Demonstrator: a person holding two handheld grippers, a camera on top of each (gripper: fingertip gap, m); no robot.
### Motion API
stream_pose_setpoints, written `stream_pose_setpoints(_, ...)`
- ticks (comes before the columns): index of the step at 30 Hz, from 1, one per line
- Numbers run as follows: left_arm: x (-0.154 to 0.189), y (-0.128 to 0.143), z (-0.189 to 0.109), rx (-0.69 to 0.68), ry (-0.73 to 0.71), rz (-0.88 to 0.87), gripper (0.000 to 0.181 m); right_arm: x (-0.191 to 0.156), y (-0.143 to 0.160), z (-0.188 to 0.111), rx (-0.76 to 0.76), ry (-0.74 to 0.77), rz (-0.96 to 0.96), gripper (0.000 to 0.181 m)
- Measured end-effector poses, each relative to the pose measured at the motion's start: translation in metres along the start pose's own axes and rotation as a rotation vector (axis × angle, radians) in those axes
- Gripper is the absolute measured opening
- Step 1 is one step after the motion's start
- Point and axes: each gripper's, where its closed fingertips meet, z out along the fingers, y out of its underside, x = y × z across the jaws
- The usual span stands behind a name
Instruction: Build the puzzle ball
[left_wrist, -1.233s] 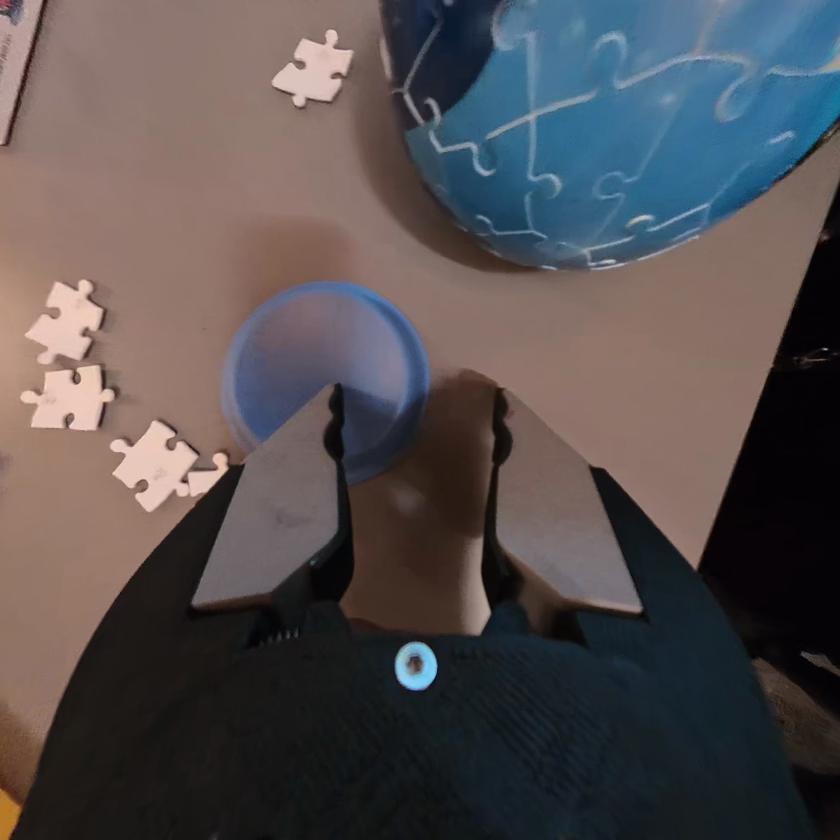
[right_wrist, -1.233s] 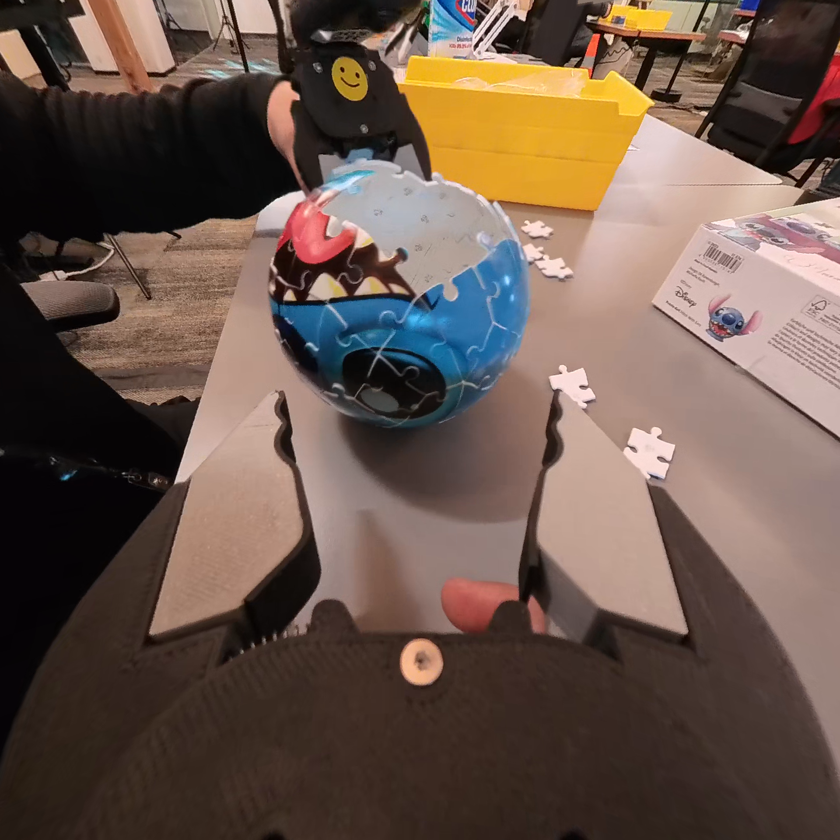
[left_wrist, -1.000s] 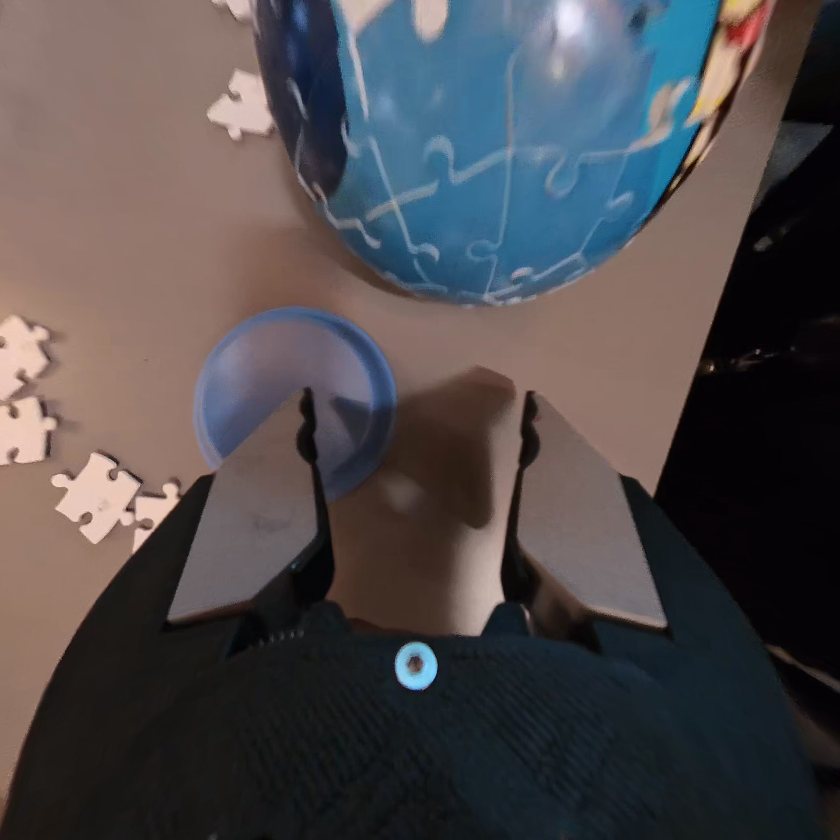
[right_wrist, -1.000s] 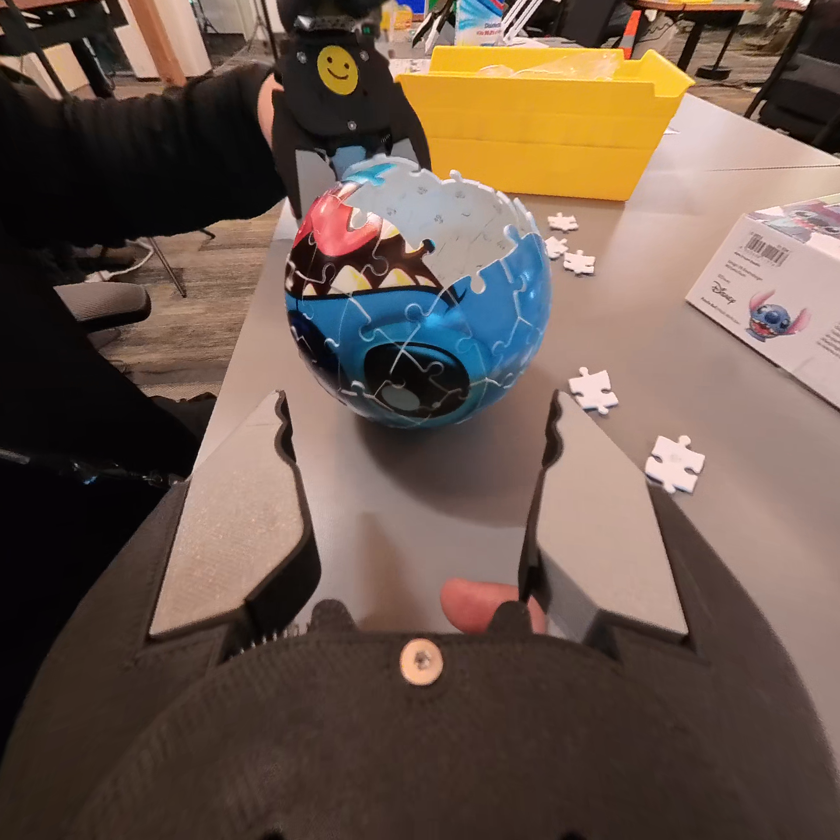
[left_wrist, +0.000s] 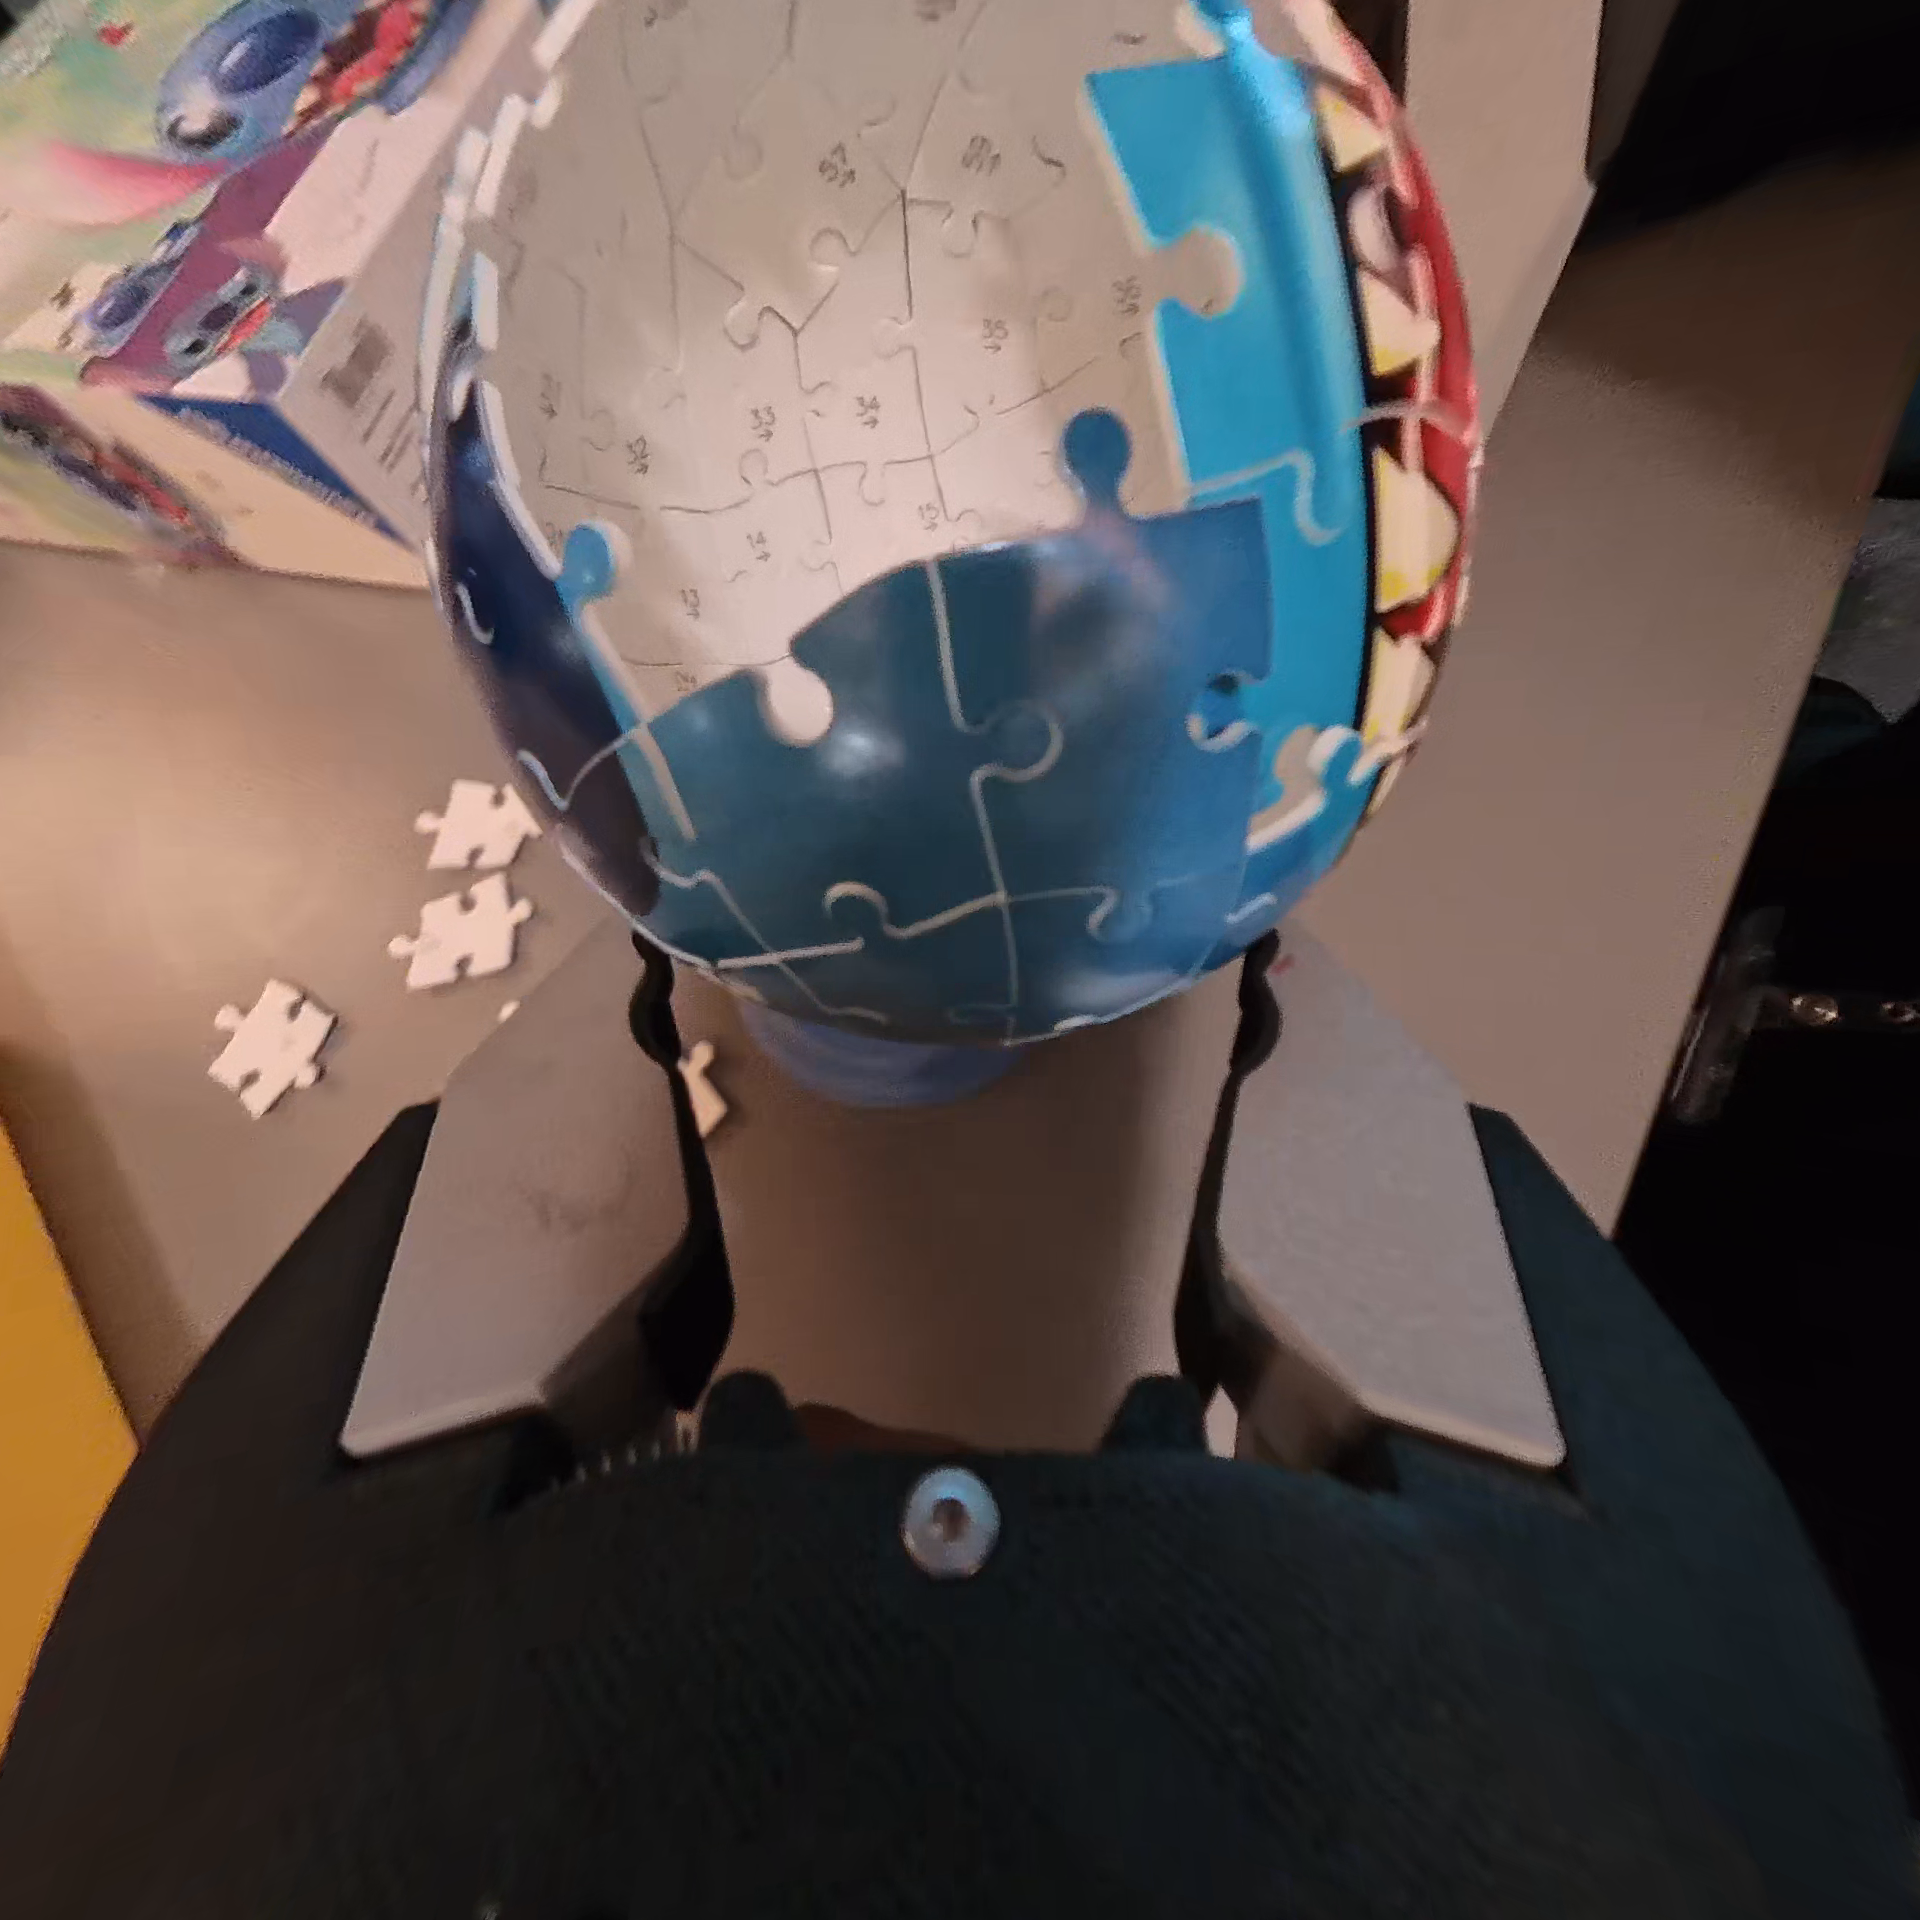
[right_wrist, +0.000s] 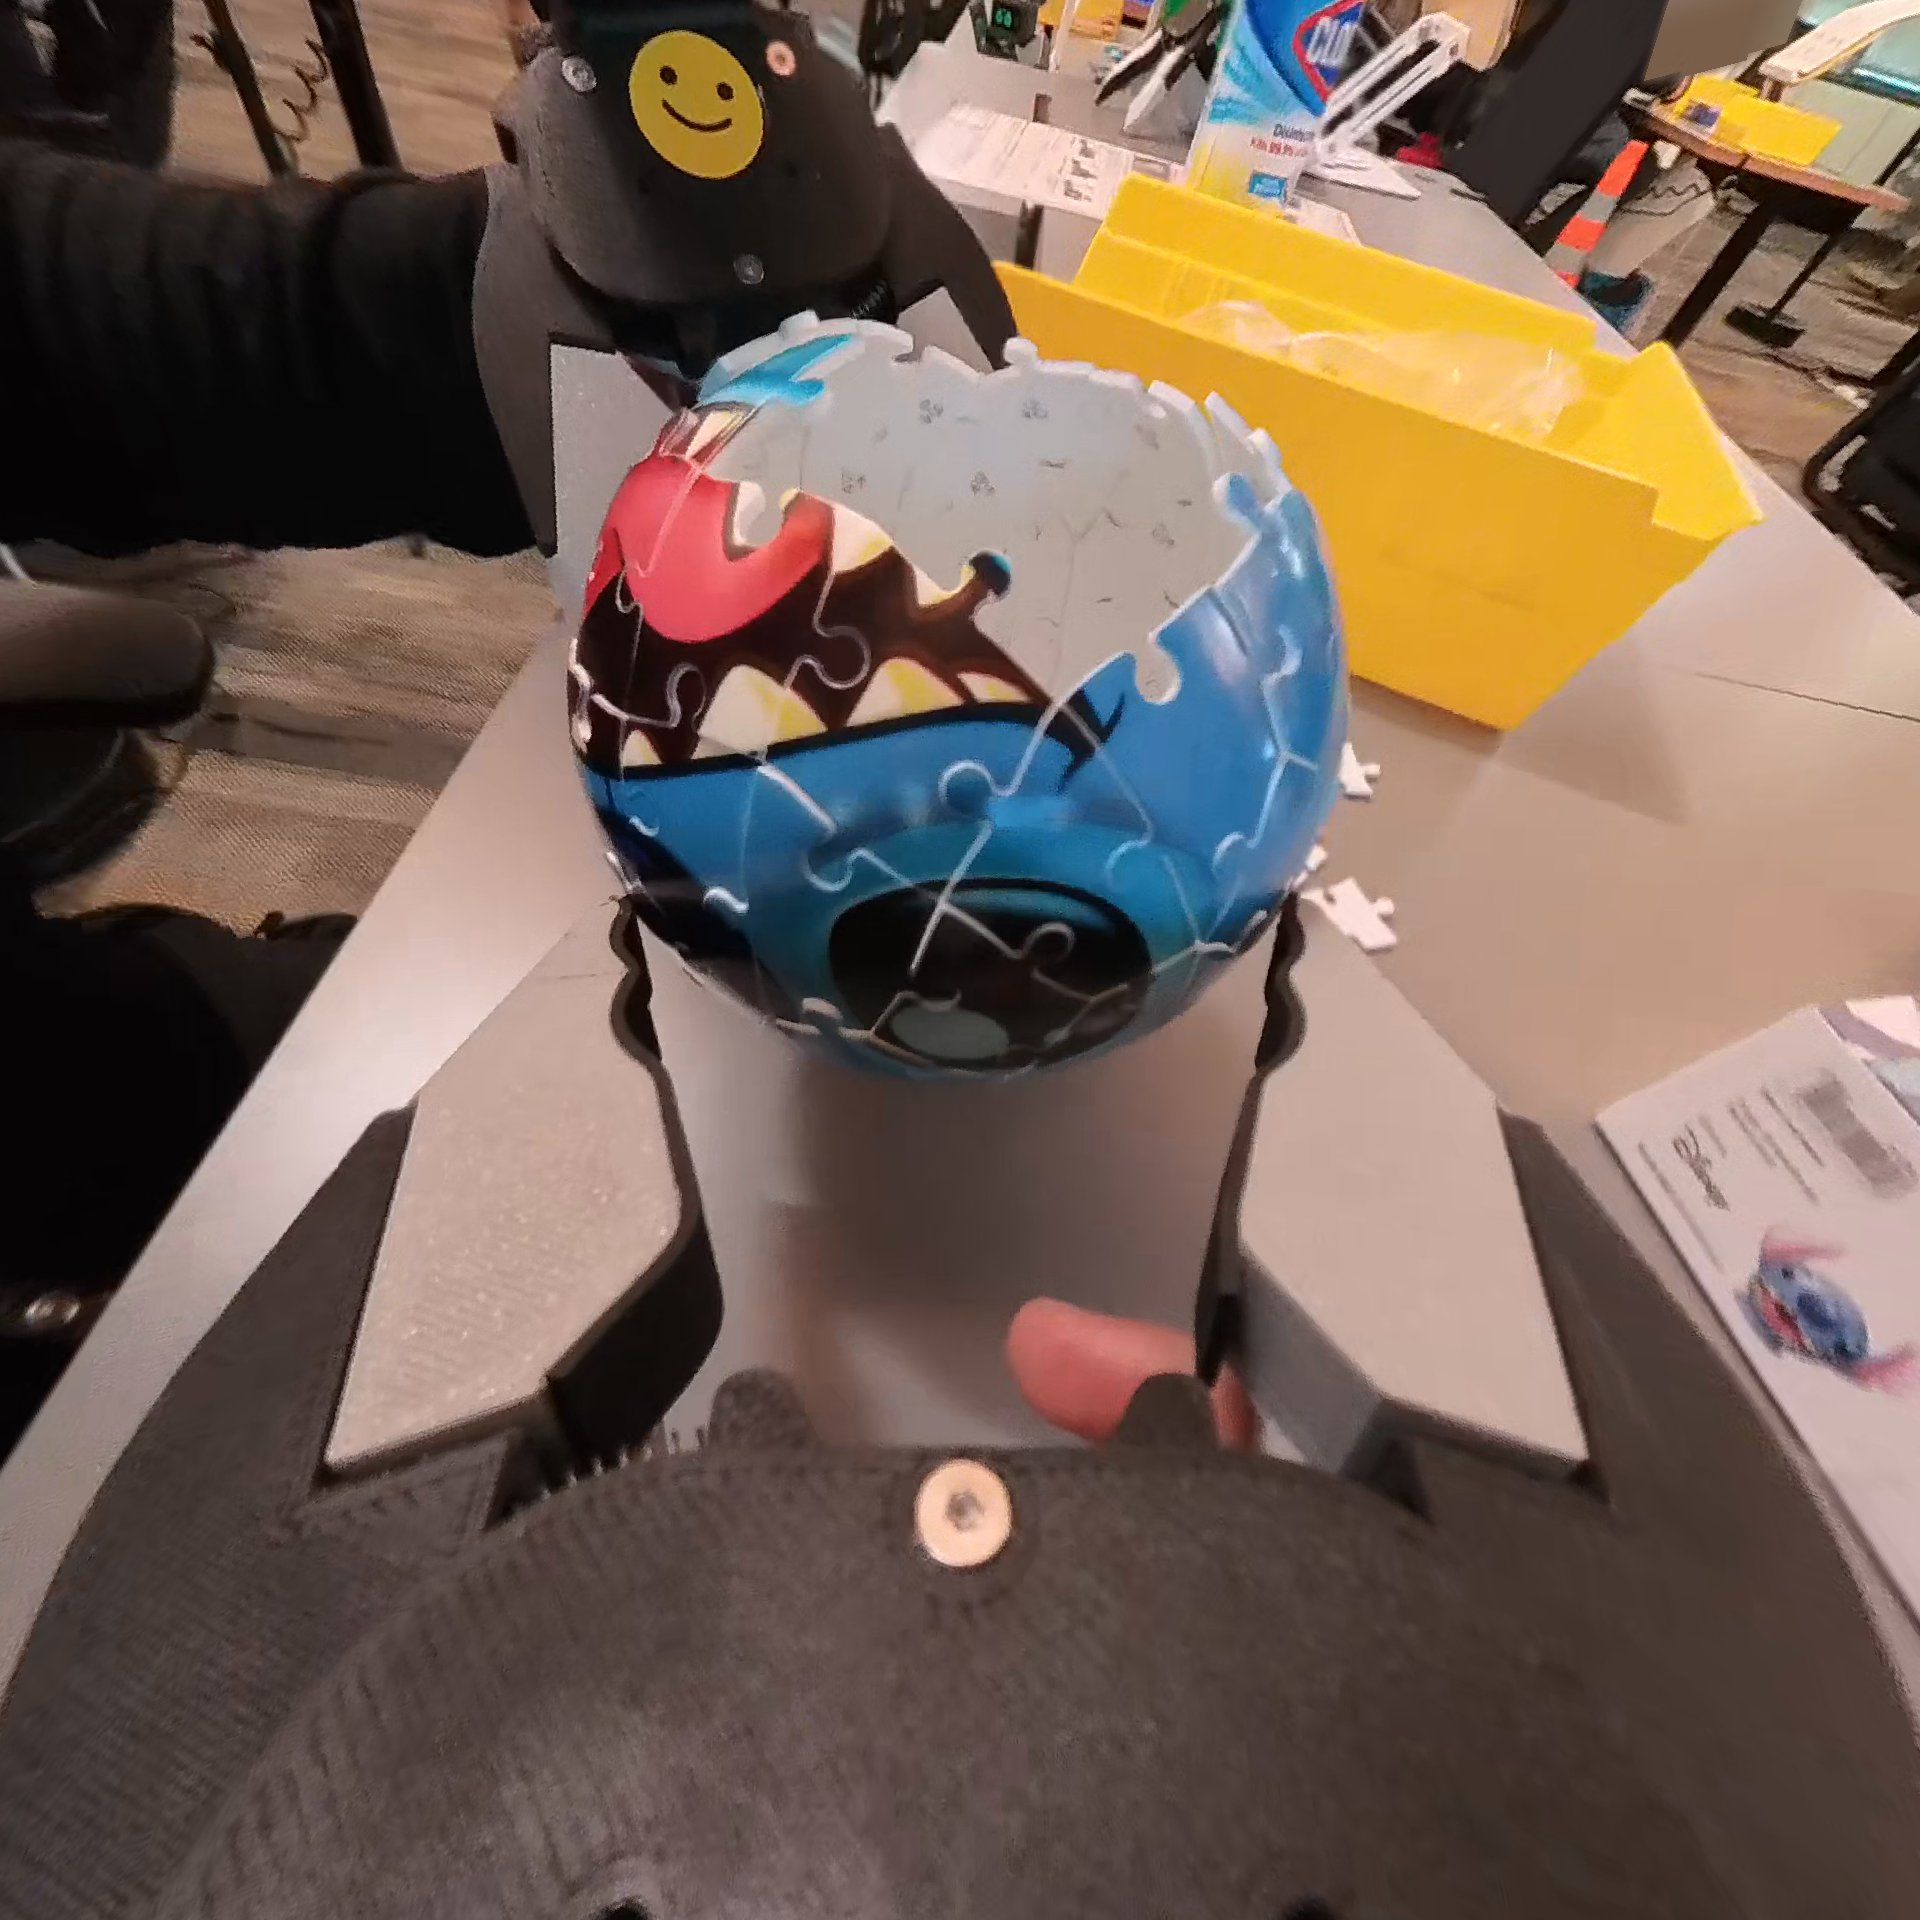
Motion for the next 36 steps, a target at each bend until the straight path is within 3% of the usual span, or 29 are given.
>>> stream_pose_setpoints(8, -0.026, 0.032, -0.004, -0.048, -0.021, -0.065, 0.108, 0.019, 0.014, 0.041, -0.043, -0.097, 0.040, 0.116)
stream_pose_setpoints(17, -0.020, 0.032, 0.004, -0.042, -0.005, -0.065, 0.108, 0.015, 0.029, 0.033, -0.079, -0.092, 0.053, 0.114)
stream_pose_setpoints(22, -0.018, 0.034, -0.009, 0.014, -0.029, -0.124, 0.103, 0.026, 0.032, 0.000, -0.065, -0.013, 0.059, 0.111)
stream_pose_setpoints(27, -0.009, 0.045, -0.034, 0.108, -0.073, -0.193, 0.103, 0.046, 0.046, -0.059, -0.028, 0.141, 0.096, 0.105)
stream_pose_setpoints(32, -0.011, 0.052, -0.043, 0.133, -0.170, -0.186, 0.101, 0.065, 0.089, -0.098, -0.107, 0.264, 0.138, 0.084)
stream_pose_setpoints(36, -0.019, 0.051, -0.039, 0.127, -0.186, -0.201, 0.088, 0.070, 0.089, -0.105, -0.091, 0.290, 0.163, 0.057)
